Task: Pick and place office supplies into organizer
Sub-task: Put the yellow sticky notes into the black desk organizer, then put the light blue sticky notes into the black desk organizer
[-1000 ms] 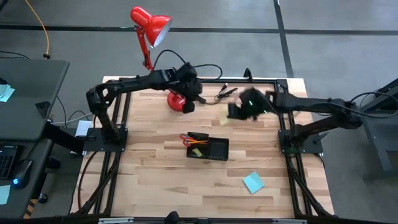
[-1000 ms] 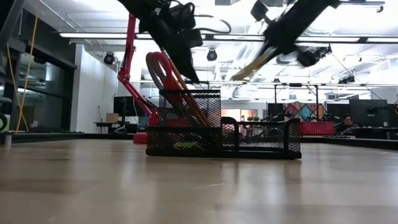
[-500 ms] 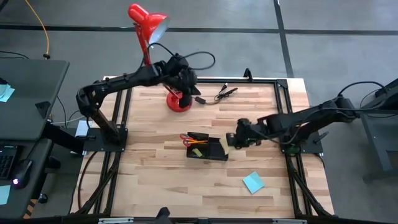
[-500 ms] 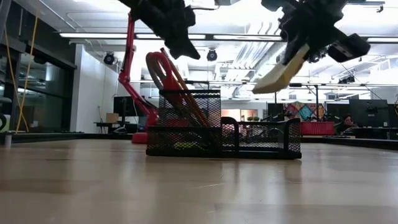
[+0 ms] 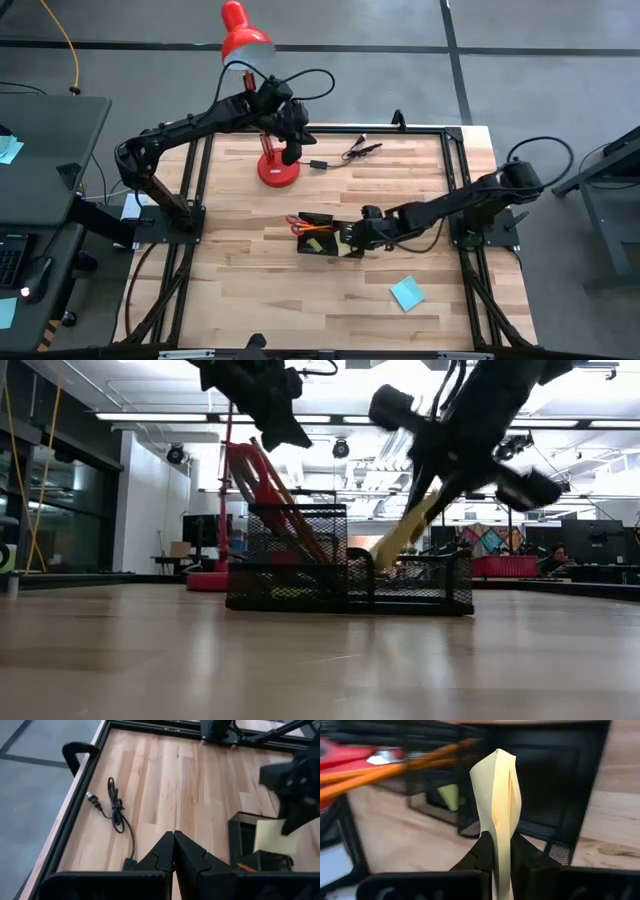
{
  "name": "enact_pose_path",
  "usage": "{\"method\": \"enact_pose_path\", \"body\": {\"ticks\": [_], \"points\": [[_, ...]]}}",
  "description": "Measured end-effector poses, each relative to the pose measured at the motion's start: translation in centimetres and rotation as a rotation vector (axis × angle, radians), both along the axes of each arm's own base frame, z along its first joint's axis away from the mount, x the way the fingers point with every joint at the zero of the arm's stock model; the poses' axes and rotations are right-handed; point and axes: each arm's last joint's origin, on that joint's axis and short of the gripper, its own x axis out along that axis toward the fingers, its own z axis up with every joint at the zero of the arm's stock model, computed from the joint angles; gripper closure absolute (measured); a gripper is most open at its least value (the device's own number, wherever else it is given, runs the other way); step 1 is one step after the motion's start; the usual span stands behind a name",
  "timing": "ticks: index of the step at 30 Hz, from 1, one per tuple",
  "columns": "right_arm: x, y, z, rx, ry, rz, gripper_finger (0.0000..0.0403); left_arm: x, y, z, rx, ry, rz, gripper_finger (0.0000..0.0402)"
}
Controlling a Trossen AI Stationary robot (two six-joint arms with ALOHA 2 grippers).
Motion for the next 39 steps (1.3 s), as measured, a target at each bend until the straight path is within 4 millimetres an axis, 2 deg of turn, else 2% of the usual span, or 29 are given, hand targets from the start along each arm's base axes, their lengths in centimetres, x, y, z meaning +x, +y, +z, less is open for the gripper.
{"method": "enact_pose_path", "body": {"ticks": [3,6,11,14,19,25,29,33,36,39], "points": [[0.5,0.1,-1.2,0.017,0.026,-0.049,0.039,0.2,0.0,0.2,0.009,-0.023,-0.012,0.0401],[0.8,0.1,-1.6,0.016,0.013,-0.1,0.0385,0.4,-0.1,0.4,0.004,-0.066,-0.049,0.0401],[1.0,-0.2,-1.6,-0.02,-0.015,-0.174,0.0372,0.7,0.0,0.9,0.002,-0.133,-0.098,0.0401],[1.3,-0.3,-1.4,-0.006,-0.042,-0.152,0.0356,0.7,0.0,0.9,0.007,-0.139,-0.099,0.0401],[1.7,-0.1,-1.1,0.016,-0.09,-0.134,0.0303,0.8,0.0,0.9,0.007,-0.144,-0.106,0.0401],[0.7,-0.1,-1.8,0.07,0.051,-0.081,0.0217,0.8,-0.1,1.0,-0.005,-0.159,-0.131,0.0401],[0.7,-0.2,-1.7,0.07,0.049,-0.084,0.0181,0.9,0.0,1.1,0.005,-0.176,-0.135,0.0401],[1.1,-0.3,-1.5,-0.002,-0.011,-0.11,0.0176,0.9,0.0,1.2,0.012,-0.183,-0.137,0.0401],[1.7,-0.1,-0.5,-0.092,-0.068,-0.104,0.018,0.9,0.0,1.2,0.011,-0.183,-0.137,0.0401],[1.9,-0.1,0.4,-0.125,-0.037,-0.078,0.0185,0.9,0.0,1.2,0.017,-0.182,-0.141,0.0401]]}}
